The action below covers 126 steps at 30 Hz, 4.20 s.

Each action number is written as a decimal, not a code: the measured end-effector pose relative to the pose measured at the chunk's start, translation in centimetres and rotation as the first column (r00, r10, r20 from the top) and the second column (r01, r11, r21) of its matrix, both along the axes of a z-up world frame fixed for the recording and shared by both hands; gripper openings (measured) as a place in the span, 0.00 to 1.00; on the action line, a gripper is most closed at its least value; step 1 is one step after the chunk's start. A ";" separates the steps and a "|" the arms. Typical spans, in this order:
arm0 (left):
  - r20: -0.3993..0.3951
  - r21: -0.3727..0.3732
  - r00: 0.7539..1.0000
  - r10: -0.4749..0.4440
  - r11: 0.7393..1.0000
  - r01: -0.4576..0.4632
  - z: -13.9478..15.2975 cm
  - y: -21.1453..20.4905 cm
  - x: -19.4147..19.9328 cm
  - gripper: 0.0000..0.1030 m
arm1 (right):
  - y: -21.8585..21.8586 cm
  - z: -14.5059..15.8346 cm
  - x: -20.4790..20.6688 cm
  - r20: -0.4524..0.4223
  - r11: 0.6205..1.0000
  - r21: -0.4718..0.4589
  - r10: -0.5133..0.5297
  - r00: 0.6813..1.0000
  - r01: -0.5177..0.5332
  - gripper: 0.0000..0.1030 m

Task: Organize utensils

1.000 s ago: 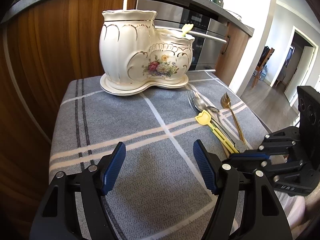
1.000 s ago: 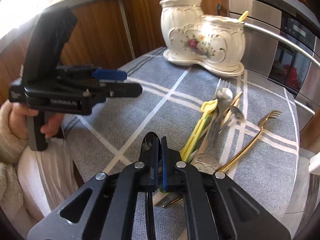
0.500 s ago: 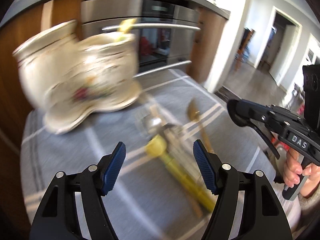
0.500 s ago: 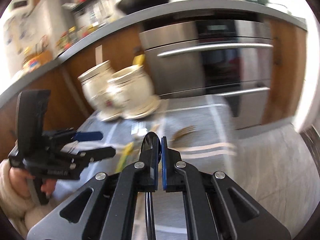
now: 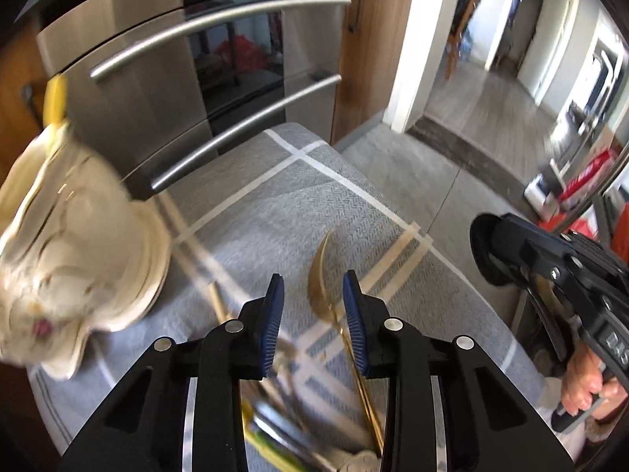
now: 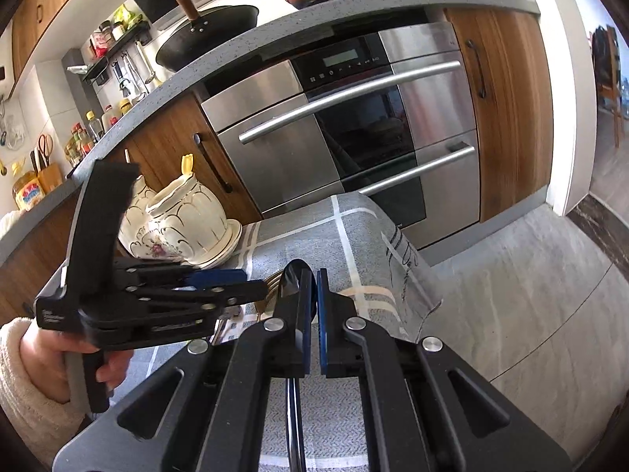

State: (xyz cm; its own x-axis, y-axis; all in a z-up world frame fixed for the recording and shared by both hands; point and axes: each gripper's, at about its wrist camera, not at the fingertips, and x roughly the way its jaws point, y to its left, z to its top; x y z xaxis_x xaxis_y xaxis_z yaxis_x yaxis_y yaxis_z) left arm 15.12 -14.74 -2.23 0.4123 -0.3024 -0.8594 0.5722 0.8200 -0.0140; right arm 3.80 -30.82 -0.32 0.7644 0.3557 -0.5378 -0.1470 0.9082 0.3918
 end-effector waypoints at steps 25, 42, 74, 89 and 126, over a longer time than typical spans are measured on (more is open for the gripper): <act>0.163 -0.072 0.985 0.049 0.997 -0.038 4.1 1.4 -0.5 0.03 | -0.7 0.3 -0.5 0.029 0.999 0.039 -0.027 0.999 0.026 0.02; 0.448 -0.224 0.882 0.145 0.973 -0.046 12.5 9.2 -8.3 0.02 | 2.5 1.6 -0.1 0.086 0.996 0.088 0.021 0.996 -0.029 0.02; 0.707 -0.145 0.610 0.358 0.918 -0.370 26.9 22.2 -2.2 0.02 | 15.8 10.2 14.9 0.332 0.925 0.264 0.178 0.926 -0.272 0.02; 0.611 -0.102 0.715 0.340 0.929 -0.355 19.4 21.3 1.1 0.02 | 17.0 6.5 17.2 0.338 0.951 0.210 0.148 0.930 -0.227 0.03; 0.540 -0.104 0.777 0.325 0.941 -0.322 15.8 20.6 1.1 0.03 | 16.5 4.2 12.7 0.215 0.962 -0.062 0.274 0.937 -0.267 0.02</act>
State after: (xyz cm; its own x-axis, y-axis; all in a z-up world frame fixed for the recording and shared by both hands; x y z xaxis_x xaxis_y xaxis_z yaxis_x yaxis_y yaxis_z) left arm 16.27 5.85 13.59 0.8830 -0.0706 -0.4640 0.1882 0.9589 0.2123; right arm 16.51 -14.31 3.90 0.7418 0.5514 -0.3816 -0.4681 0.8333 0.2942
